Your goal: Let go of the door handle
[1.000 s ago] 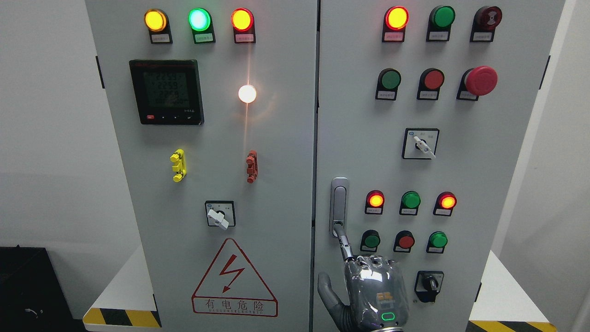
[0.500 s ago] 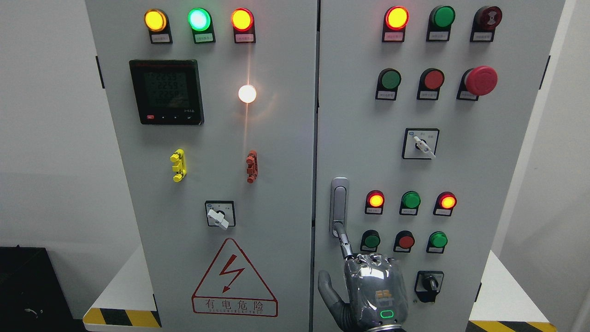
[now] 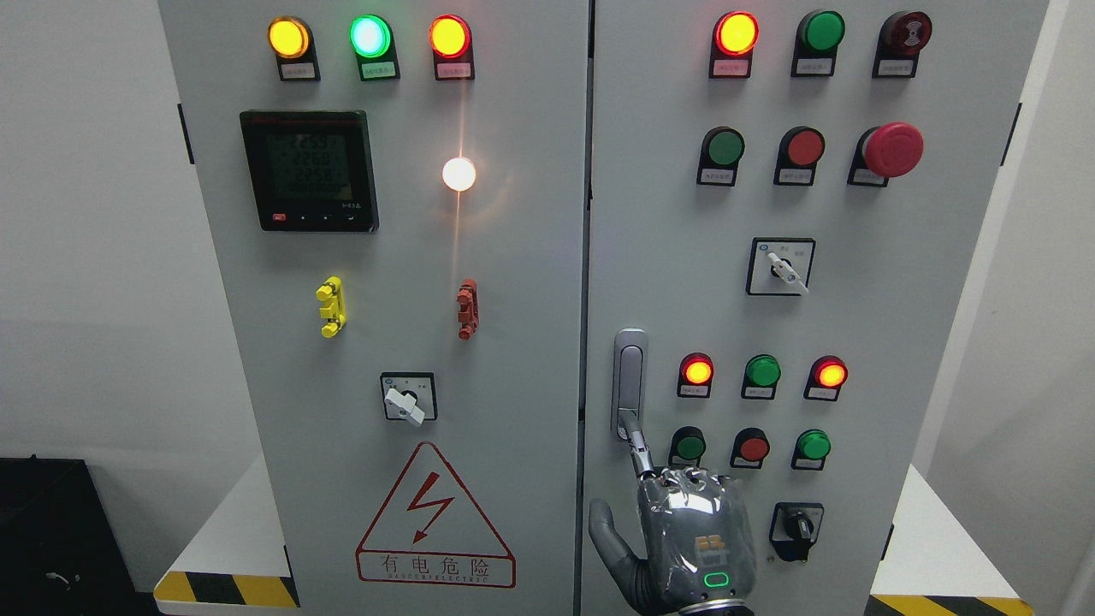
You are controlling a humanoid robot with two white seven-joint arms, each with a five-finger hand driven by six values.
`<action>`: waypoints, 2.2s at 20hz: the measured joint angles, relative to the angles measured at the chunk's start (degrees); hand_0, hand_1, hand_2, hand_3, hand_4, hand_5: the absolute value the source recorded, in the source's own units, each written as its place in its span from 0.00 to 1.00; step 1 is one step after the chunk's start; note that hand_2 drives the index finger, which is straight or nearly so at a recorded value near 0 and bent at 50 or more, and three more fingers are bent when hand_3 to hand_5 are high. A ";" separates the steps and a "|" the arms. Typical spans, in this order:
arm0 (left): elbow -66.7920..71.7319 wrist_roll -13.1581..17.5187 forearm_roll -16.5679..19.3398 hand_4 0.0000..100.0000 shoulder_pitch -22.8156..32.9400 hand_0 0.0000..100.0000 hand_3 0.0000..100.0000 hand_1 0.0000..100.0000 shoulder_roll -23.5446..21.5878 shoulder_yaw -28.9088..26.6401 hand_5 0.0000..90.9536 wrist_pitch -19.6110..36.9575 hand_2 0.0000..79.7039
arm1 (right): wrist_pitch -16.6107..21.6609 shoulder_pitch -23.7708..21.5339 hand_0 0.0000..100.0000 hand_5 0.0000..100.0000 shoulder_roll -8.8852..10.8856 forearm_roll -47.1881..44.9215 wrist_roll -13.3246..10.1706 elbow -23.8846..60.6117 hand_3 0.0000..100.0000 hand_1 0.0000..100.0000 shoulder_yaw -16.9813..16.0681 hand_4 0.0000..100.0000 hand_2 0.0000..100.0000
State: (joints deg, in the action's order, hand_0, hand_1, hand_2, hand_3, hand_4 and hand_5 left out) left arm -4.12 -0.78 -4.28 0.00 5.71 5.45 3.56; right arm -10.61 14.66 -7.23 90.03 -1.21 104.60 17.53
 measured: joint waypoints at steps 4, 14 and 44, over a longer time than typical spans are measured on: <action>0.00 0.00 0.00 0.00 0.00 0.12 0.00 0.56 0.00 0.00 0.00 0.00 0.00 | 0.00 0.10 0.52 0.98 -0.01 0.30 -0.16 -0.32 0.99 0.29 0.00 0.96 0.01; 0.00 0.00 0.00 0.00 0.00 0.12 0.00 0.56 0.00 0.00 0.00 0.00 0.00 | 0.00 0.54 0.52 0.98 -0.07 0.54 0.12 -0.95 0.99 0.28 0.03 0.96 0.02; 0.00 0.00 0.01 0.00 0.00 0.12 0.00 0.56 0.00 0.00 0.00 0.00 0.00 | 0.12 0.79 0.52 0.98 -0.16 0.51 0.20 -1.40 1.00 0.27 -1.17 0.97 0.05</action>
State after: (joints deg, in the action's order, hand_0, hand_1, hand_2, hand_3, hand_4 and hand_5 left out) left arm -4.12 -0.78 -4.27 0.00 5.72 5.45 3.55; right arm -10.49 15.45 -7.39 90.54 -1.01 103.20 16.36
